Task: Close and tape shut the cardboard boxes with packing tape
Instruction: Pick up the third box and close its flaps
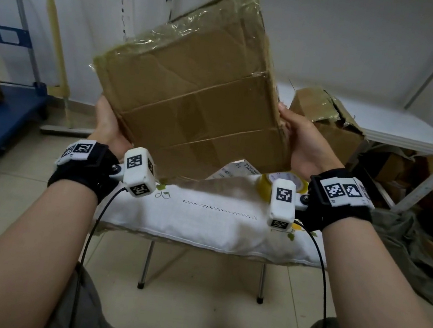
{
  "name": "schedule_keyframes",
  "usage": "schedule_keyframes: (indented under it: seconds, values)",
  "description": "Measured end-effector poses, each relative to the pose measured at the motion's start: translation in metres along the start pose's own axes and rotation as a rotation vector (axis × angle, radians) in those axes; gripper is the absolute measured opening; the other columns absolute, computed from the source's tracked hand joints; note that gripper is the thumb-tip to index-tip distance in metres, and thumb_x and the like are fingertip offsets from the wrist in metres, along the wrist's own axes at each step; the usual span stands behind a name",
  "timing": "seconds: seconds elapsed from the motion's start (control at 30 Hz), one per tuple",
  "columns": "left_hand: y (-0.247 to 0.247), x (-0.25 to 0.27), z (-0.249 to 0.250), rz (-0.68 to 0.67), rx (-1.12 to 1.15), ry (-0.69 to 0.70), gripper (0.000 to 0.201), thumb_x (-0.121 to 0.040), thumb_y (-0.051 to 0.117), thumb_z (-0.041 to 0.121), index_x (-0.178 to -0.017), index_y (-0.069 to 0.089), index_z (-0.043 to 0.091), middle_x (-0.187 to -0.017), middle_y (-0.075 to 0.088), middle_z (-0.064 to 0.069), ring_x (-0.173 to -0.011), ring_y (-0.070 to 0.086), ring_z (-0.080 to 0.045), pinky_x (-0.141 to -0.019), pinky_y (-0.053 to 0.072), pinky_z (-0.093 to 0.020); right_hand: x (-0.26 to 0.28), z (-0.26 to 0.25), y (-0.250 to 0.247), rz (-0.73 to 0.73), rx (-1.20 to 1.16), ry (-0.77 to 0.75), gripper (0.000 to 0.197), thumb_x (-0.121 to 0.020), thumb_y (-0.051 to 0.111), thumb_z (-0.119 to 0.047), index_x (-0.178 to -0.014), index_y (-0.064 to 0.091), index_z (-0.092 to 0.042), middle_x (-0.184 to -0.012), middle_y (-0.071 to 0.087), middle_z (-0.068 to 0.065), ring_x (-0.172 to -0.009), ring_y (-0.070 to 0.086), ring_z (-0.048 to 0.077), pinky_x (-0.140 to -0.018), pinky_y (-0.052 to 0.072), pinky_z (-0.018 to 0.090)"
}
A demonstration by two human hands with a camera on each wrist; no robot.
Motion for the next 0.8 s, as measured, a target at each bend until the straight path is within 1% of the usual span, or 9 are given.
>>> schedule_keyframes:
  seconds: [0.1, 0.2, 0.23, 0.3, 0.4, 0.57, 0.63, 0.7, 0.8]
  values:
    - [0.002, 0.0, -0.003, -0.077, -0.003, -0.074, 0.065, -0.091, 0.039, 0.071, -0.116, 0.074, 0.022, -0.114, 0.074, -0.009, -0.108, 0.069, -0.03, -0.09, 0.052, -0.05, -0.002, -0.001, 0.003, -0.007, 0.035, -0.007, 0.073, -0.074, 0.084, -0.051, -0.128, 0.051, -0.015, -0.088, 0.036, 0.011, -0.089, 0.042, 0.024, -0.108, 0.043, 0.043]
    - [0.003, 0.001, -0.003, -0.121, 0.016, -0.078, 0.063, -0.09, 0.044, 0.071, -0.108, 0.079, 0.022, -0.116, 0.073, -0.009, -0.105, 0.071, -0.03, -0.091, 0.052, -0.049, 0.003, -0.005, 0.006, 0.054, 0.065, -0.037, 0.052, -0.092, 0.065, -0.054, -0.115, 0.064, -0.007, -0.085, 0.062, 0.009, -0.086, 0.061, 0.022, -0.102, 0.051, 0.041]
    - [0.004, 0.0, -0.004, -0.141, 0.026, -0.081, 0.063, -0.089, 0.045, 0.072, -0.109, 0.078, 0.023, -0.117, 0.073, -0.008, -0.105, 0.071, -0.03, -0.093, 0.052, -0.049, 0.005, -0.006, 0.008, 0.074, 0.073, -0.032, 0.057, -0.092, 0.059, -0.059, -0.119, 0.068, -0.009, -0.091, 0.065, 0.011, -0.09, 0.063, 0.024, -0.104, 0.051, 0.043]
    - [0.003, 0.002, -0.005, -0.174, 0.025, -0.106, 0.064, -0.087, 0.048, 0.073, -0.12, 0.073, 0.025, -0.123, 0.07, -0.008, -0.112, 0.068, -0.032, -0.098, 0.048, -0.053, 0.006, -0.006, 0.01, 0.093, 0.086, -0.024, 0.07, -0.083, 0.061, -0.069, -0.124, 0.071, -0.013, -0.107, 0.055, 0.018, -0.104, 0.057, 0.031, -0.108, 0.048, 0.051]
    - [-0.002, 0.003, -0.006, -0.184, 0.015, -0.146, 0.062, -0.085, 0.056, 0.066, -0.131, 0.065, 0.026, -0.133, 0.064, -0.01, -0.125, 0.059, -0.034, -0.104, 0.042, -0.056, 0.009, -0.008, 0.01, 0.128, 0.112, -0.044, 0.057, -0.097, 0.054, -0.054, -0.128, 0.067, -0.008, -0.1, 0.075, 0.012, -0.097, 0.07, 0.026, -0.104, 0.051, 0.051]
    - [-0.008, 0.0, -0.003, -0.148, -0.03, -0.139, 0.053, -0.089, 0.053, 0.053, -0.132, 0.064, 0.024, -0.133, 0.064, -0.01, -0.123, 0.06, -0.032, -0.104, 0.044, -0.052, 0.012, -0.012, 0.005, 0.196, 0.123, -0.071, 0.053, -0.099, 0.054, -0.049, -0.131, 0.065, -0.008, -0.113, 0.075, 0.015, -0.114, 0.069, 0.032, -0.104, 0.05, 0.056]
    - [-0.005, 0.003, 0.0, -0.146, -0.041, -0.106, 0.054, -0.089, 0.053, 0.056, -0.129, 0.065, 0.023, -0.125, 0.069, -0.009, -0.118, 0.064, -0.03, -0.101, 0.048, -0.048, 0.013, -0.015, 0.009, 0.209, 0.166, -0.121, 0.06, -0.094, 0.056, -0.059, -0.128, 0.066, -0.011, -0.104, 0.078, 0.009, -0.101, 0.074, 0.027, -0.1, 0.054, 0.052]
    - [-0.005, 0.004, 0.003, -0.127, -0.021, -0.063, 0.062, -0.083, 0.054, 0.066, -0.124, 0.067, 0.022, -0.118, 0.072, -0.008, -0.112, 0.067, -0.028, -0.096, 0.051, -0.046, 0.015, -0.017, 0.016, 0.116, 0.175, -0.178, 0.084, -0.074, 0.062, -0.075, -0.129, 0.065, -0.012, -0.1, 0.078, 0.006, -0.095, 0.074, 0.024, -0.097, 0.055, 0.046]
    - [-0.008, 0.007, 0.01, -0.096, -0.018, -0.029, 0.062, -0.09, 0.043, 0.069, -0.12, 0.07, 0.022, -0.116, 0.073, -0.007, -0.113, 0.067, -0.028, -0.092, 0.052, -0.045, 0.018, -0.013, 0.023, -0.053, 0.216, -0.186, 0.105, -0.055, 0.074, -0.079, -0.138, 0.058, -0.015, -0.13, 0.068, 0.015, -0.123, 0.064, 0.033, -0.102, 0.052, 0.052]
Point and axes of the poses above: each hand's wrist, its own x-axis away from the middle knuckle, its own y-axis out of the palm, z = x × y, the point moved 7 cm from there along -x, towards the middle knuckle
